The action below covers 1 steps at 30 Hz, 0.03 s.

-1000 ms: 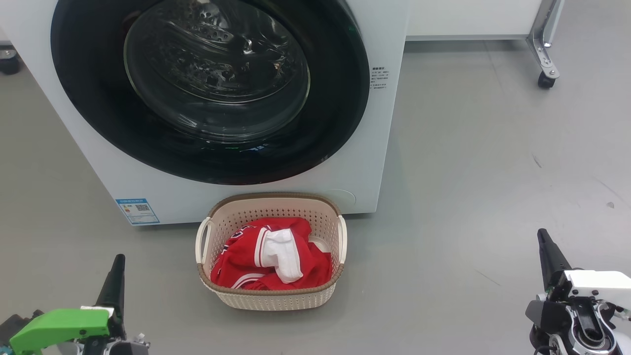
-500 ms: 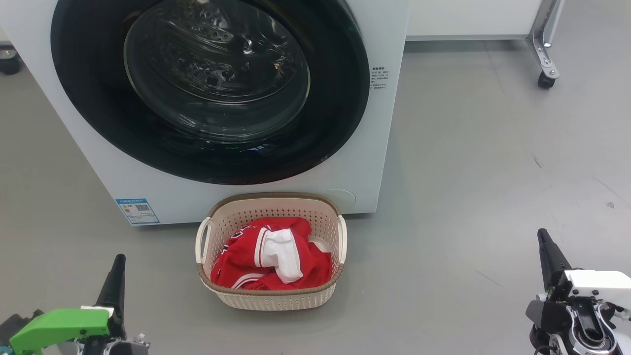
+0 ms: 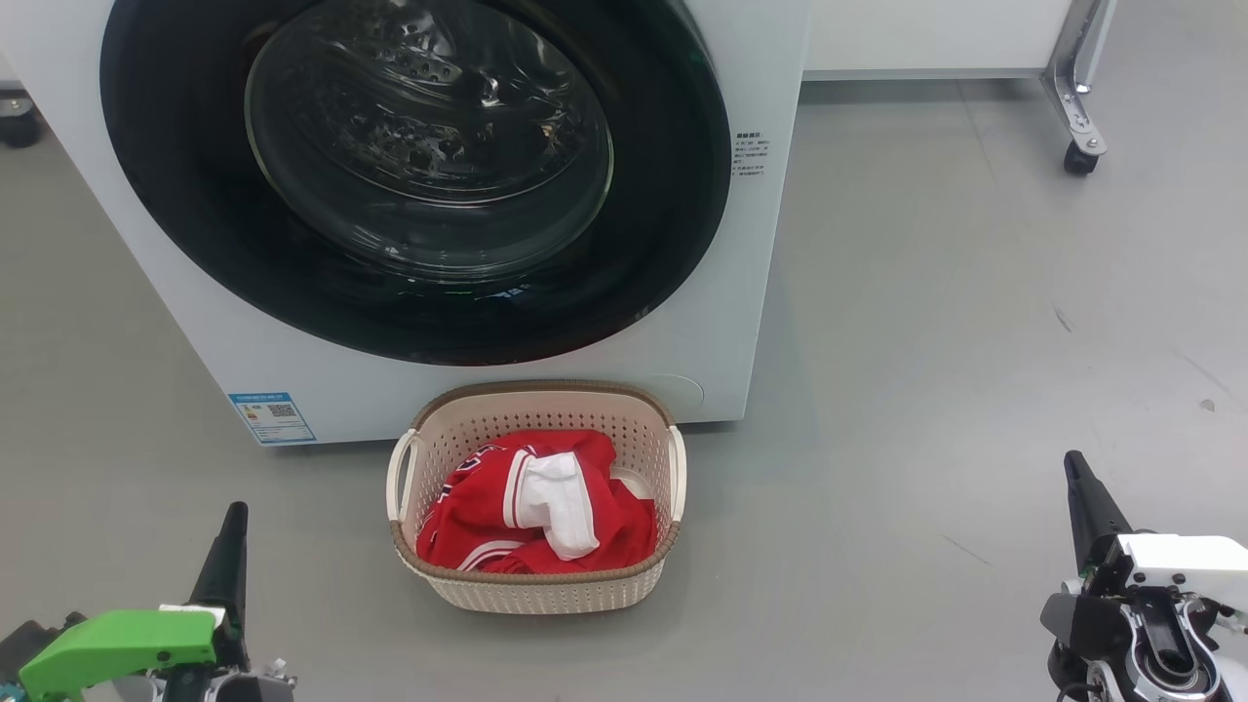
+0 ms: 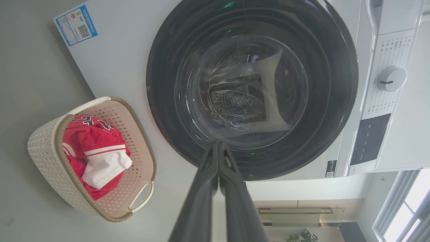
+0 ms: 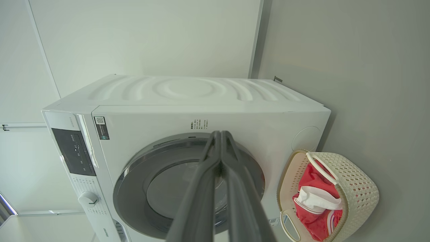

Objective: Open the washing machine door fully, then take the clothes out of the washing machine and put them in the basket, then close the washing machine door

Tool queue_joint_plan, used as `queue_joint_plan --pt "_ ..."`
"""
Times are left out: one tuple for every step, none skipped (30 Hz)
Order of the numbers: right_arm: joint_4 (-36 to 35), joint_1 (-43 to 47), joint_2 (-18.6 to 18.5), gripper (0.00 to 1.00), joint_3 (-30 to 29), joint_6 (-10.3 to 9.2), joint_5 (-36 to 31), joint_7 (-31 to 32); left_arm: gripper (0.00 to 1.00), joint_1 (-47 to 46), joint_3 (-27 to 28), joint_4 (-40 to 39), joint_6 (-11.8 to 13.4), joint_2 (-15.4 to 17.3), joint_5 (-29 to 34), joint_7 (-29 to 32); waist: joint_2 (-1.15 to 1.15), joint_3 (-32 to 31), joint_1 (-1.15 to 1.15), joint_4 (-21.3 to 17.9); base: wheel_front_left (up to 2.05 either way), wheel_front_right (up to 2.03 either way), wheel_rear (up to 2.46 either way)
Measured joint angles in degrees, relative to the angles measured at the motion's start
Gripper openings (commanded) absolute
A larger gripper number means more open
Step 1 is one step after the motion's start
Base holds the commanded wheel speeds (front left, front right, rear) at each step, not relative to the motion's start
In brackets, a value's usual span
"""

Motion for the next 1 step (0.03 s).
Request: queue_joint_plan --pt "0.00 0.00 0.00 0.00 0.00 0.00 0.00 0.00 0.00 0.00 0.00 0.00 0.00 0.00 0.00 0.00 0.00 0.00 0.00 0.00 0.00 0.00 0.00"
